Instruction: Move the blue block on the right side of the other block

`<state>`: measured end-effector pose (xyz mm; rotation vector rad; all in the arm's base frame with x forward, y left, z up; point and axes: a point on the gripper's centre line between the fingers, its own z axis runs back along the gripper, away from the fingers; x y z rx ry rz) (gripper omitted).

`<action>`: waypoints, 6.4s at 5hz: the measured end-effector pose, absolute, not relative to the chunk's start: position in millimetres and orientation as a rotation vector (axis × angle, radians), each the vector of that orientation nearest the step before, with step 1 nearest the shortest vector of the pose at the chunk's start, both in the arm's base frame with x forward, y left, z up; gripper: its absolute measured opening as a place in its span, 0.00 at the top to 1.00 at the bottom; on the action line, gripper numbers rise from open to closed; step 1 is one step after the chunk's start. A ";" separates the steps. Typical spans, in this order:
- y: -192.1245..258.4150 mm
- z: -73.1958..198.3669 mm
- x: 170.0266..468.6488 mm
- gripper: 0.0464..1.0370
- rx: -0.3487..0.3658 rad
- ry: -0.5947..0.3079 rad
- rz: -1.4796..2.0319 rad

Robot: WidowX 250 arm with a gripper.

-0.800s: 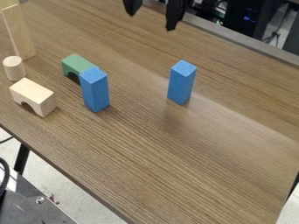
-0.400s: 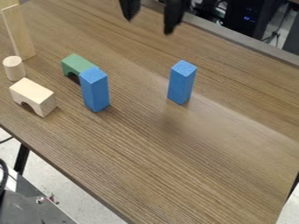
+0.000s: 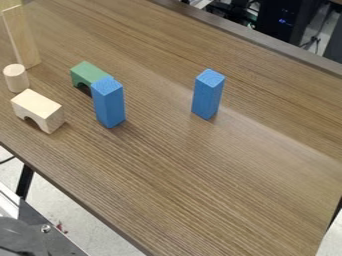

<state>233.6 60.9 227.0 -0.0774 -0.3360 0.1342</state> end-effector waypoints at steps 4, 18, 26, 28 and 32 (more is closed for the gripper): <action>101.8 155.3 229.3 0.04 0.003 -0.036 -0.245; 92.9 70.6 250.4 0.09 -0.018 -0.077 -0.156; -13.4 213.3 265.8 0.50 -0.102 -0.190 0.002; -45.7 178.1 281.2 0.50 -0.125 -0.176 0.039; -50.2 118.1 295.6 0.50 -0.086 -0.191 0.035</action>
